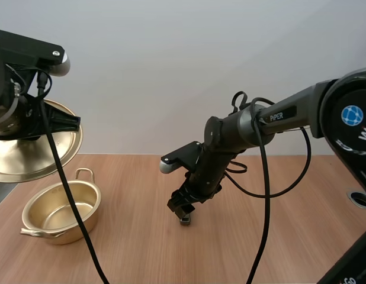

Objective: Open the pot, put the car inside, and close it

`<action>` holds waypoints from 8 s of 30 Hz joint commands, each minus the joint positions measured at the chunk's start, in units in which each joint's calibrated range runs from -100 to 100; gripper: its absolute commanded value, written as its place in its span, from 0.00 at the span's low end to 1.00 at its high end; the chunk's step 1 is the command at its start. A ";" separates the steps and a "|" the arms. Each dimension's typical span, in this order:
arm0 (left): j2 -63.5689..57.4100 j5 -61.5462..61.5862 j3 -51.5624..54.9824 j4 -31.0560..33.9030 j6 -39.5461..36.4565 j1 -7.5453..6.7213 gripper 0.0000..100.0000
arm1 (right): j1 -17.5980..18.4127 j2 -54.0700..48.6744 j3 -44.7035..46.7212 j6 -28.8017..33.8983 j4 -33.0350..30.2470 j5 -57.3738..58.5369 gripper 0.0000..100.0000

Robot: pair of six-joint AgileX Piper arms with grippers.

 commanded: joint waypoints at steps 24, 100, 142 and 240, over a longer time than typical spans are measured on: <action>-0.04 0.52 -0.05 -0.14 0.06 0.01 0.00 | 2.51 5.31 -0.15 2.43 -3.88 -5.53 1.00; -14.33 10.88 -1.20 10.30 -1.33 0.01 0.00 | 17.20 9.46 -22.97 -14.78 7.29 -12.42 0.00; -14.33 10.88 -1.20 9.86 -2.52 0.01 0.00 | 21.77 29.18 -41.19 -14.78 3.83 -12.30 0.00; 30.76 -40.21 23.57 10.36 -14.85 0.01 0.00 | -0.43 -31.70 -19.60 6.49 1.81 18.81 0.00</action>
